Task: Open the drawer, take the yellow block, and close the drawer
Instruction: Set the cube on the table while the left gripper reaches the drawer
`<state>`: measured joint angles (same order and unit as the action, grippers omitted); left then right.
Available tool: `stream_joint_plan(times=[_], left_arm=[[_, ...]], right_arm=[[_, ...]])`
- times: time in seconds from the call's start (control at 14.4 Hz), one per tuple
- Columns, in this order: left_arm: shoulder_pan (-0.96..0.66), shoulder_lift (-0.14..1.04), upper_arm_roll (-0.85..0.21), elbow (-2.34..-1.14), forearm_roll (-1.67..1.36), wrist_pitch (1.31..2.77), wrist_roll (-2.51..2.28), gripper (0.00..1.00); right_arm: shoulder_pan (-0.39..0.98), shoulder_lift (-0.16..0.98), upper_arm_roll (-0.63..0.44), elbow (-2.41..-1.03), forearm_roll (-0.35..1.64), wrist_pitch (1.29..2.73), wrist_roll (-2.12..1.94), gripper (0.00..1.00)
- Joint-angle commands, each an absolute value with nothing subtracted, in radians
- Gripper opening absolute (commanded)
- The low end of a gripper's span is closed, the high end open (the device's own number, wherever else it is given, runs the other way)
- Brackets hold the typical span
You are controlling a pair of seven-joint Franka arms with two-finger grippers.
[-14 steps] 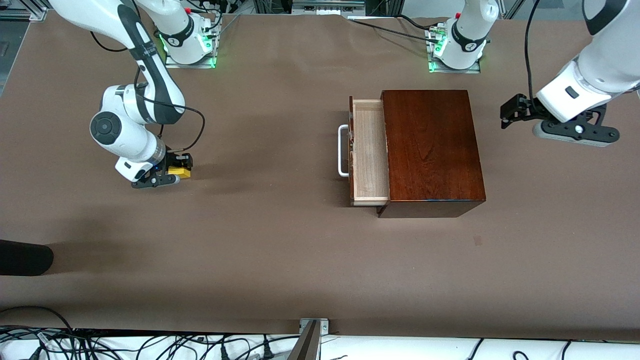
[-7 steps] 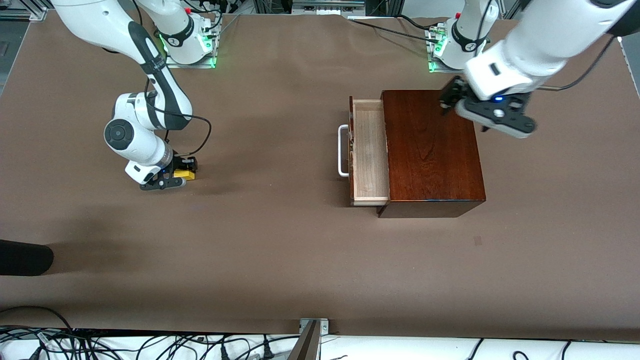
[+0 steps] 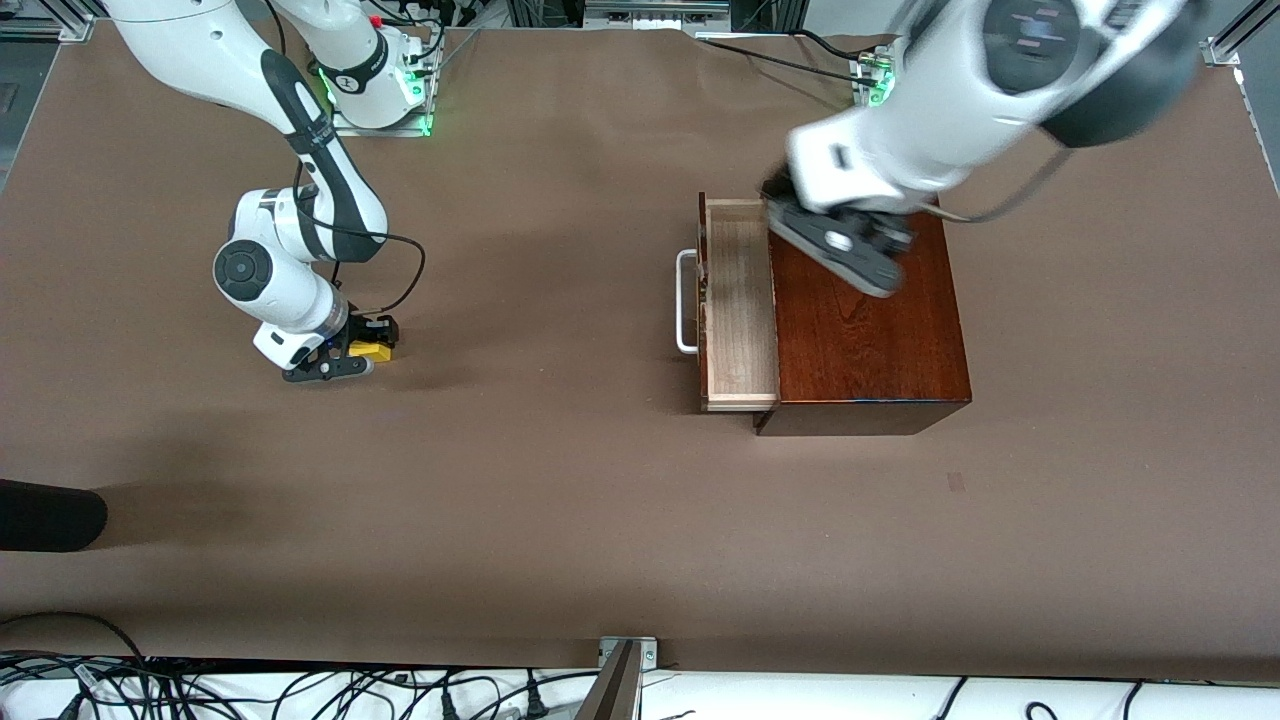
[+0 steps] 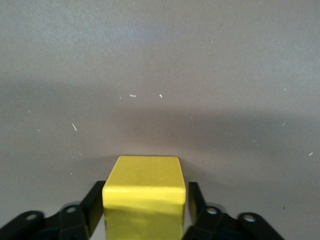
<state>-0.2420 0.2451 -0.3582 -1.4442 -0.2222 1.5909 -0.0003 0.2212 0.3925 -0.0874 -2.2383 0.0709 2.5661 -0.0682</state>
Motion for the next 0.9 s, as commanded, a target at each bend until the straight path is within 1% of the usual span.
stream_joint_plan(times=[0.0, 0.07, 0.21, 0.35, 0.62, 0.76, 0.83], left_arm=[[-0.271, 0.337, -0.356, -1.404, -0.413, 1.574, 0.008, 1.0], [-0.272, 0.348, -0.356, -1.404, -0.46, 1.575, 0.009, 1.0], [-0.294, 0.354, -0.356, -1.407, -0.451, 1.577, 0.031, 1.0], [-0.311, 0.356, -0.36, -1.414, -0.329, 1.652, 0.171, 1.0], [-0.304, 0.438, -0.357, -1.419, -0.31, 1.804, 0.516, 1.0], [-0.314, 0.481, -0.356, -1.422, -0.258, 1.822, 0.749, 1.0], [-0.336, 0.503, -0.359, -1.422, -0.192, 1.825, 0.815, 1.0]], right_arm=[[0.21, 0.299, -0.075, -2.238, 0.083, 2.512, -0.101, 1.0], [0.209, 0.266, -0.075, -2.218, 0.081, 2.455, -0.101, 1.0], [0.21, 0.203, -0.077, -2.146, 0.081, 2.331, -0.118, 1.0], [0.21, 0.149, -0.075, -2.054, 0.081, 2.187, -0.139, 1.0], [0.209, 0.052, -0.054, -1.89, 0.078, 1.935, -0.146, 1.0], [0.209, -0.007, -0.06, -1.846, 0.078, 1.815, -0.144, 1.0], [0.209, -0.03, -0.064, -1.83, 0.078, 1.786, -0.146, 1.0]])
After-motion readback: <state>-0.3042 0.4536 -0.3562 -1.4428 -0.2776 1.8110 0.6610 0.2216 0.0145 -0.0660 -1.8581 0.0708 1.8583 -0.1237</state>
